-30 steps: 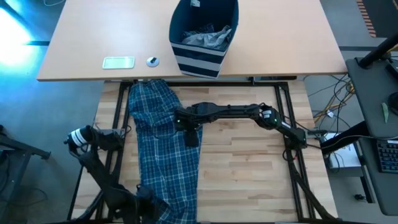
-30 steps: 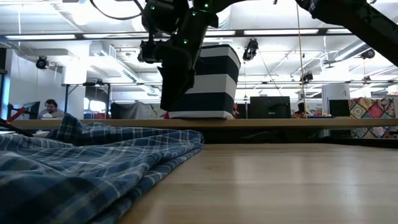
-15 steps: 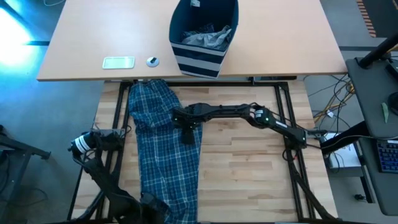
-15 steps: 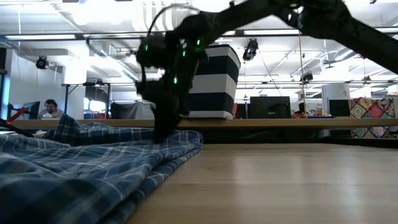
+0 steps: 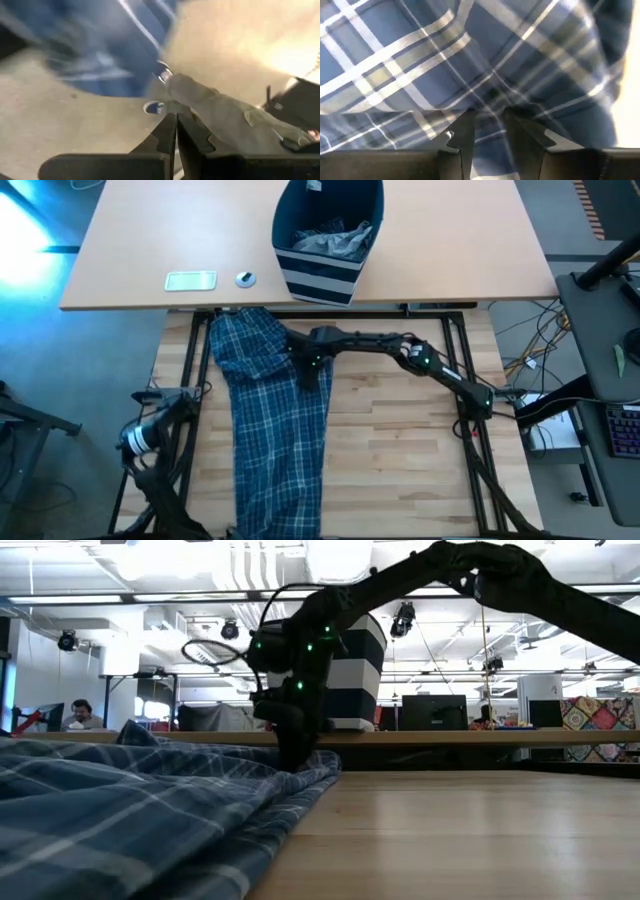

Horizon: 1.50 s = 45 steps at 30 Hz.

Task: Fold Laundry from Bin
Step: Fold the blue patterned pants

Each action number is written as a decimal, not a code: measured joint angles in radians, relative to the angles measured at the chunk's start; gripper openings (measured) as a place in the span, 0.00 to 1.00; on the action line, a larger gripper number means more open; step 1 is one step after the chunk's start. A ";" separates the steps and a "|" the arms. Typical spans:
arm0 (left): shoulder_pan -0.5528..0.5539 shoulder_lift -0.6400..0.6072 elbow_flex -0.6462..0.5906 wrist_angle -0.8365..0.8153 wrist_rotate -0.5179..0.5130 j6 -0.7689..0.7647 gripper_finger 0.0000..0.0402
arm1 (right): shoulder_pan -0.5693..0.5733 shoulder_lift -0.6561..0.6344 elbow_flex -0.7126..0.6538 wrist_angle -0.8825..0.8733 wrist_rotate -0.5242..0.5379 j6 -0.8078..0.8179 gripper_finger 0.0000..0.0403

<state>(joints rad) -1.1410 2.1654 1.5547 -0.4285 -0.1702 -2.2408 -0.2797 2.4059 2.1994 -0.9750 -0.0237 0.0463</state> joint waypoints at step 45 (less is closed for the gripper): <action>1.210 -0.867 -1.101 -0.144 -0.268 1.317 0.19 | 0.278 -0.211 -0.494 0.331 0.084 0.130 0.50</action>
<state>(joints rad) 0.0692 1.2987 0.4533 -0.5726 -0.4382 -0.9234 -0.0019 2.1944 1.7050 -0.6441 0.0600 0.1765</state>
